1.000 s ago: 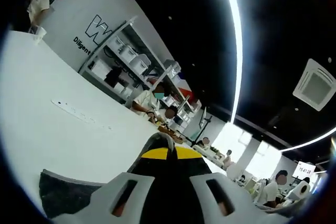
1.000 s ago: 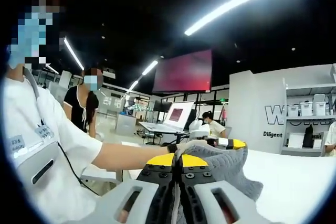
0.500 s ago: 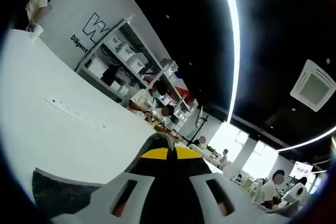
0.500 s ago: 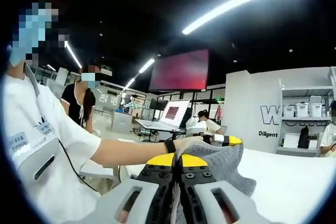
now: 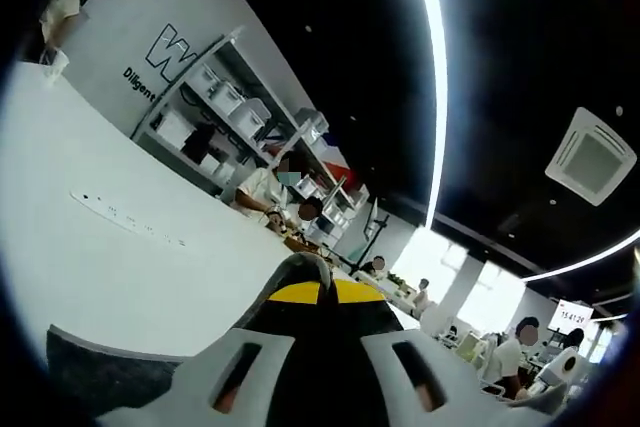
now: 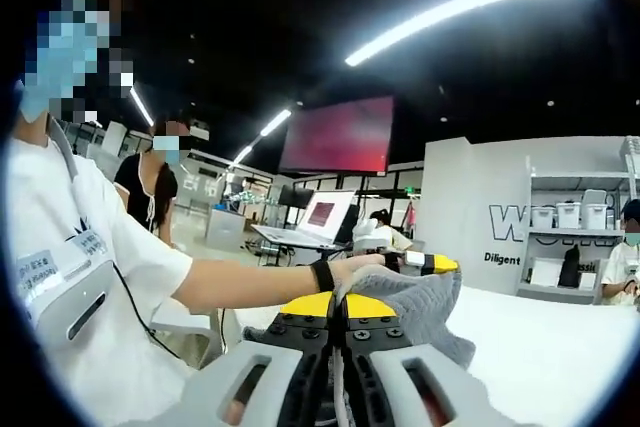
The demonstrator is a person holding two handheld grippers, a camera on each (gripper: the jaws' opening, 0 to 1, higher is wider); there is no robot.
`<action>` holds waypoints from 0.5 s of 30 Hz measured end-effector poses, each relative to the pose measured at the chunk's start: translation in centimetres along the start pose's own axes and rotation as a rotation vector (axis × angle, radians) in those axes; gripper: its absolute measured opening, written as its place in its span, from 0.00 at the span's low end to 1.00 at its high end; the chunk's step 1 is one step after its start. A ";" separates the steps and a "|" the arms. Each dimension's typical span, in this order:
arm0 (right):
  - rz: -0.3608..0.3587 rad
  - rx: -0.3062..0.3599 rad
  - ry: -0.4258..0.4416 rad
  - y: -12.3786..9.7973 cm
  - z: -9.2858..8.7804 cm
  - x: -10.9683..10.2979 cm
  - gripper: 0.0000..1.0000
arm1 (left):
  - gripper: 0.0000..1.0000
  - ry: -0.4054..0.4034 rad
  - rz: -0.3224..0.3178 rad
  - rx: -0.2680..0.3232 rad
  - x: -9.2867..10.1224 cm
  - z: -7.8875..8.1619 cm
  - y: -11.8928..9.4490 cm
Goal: Open the folded towel by lifting each exposed corner and separating the folded layers until the towel lies flat within the target outline without major curled edges
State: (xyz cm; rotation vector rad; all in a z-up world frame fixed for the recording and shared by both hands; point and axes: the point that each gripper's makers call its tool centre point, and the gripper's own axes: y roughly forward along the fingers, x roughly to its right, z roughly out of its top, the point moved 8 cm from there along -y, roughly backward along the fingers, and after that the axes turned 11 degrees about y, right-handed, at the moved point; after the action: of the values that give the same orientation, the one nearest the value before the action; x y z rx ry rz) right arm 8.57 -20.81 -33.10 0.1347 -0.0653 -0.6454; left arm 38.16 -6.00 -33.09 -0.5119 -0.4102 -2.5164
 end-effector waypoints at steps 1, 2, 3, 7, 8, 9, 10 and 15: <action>0.000 0.000 0.000 0.0 0.0 0.0 0.00 | 0.00 -0.007 -0.003 0.000 -0.3 0.2 0.2; 0.000 0.000 -0.001 -0.1 0.1 0.0 0.00 | 0.00 -0.012 -0.006 -0.002 -0.5 0.3 0.4; -0.001 0.000 -0.003 -0.1 0.1 0.0 0.00 | 0.00 -0.016 -0.007 0.000 -0.5 0.5 0.5; -0.006 -0.003 -0.007 -0.3 0.0 0.0 0.00 | 0.00 -0.009 -0.012 -0.004 -0.5 0.8 0.9; -0.008 -0.006 -0.006 -0.4 0.0 0.0 0.00 | 0.00 -0.012 -0.015 0.000 -0.5 0.9 1.0; -0.009 -0.007 -0.006 -0.5 0.0 0.0 0.00 | 0.00 -0.013 -0.021 -0.001 -0.3 0.9 1.1; -0.010 -0.008 -0.008 -0.6 -0.1 0.0 0.00 | 0.00 -0.010 -0.023 -0.005 -0.3 1.0 1.1; -0.016 -0.019 -0.025 -0.8 -0.1 -0.2 0.00 | 0.00 -0.013 -0.030 -0.007 -0.2 1.2 1.4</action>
State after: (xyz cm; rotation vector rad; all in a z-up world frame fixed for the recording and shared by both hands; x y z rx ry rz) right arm 7.97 -21.31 -33.35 0.1093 -0.0818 -0.6638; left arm 39.44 -6.61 -31.91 -0.5293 -0.4168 -2.5459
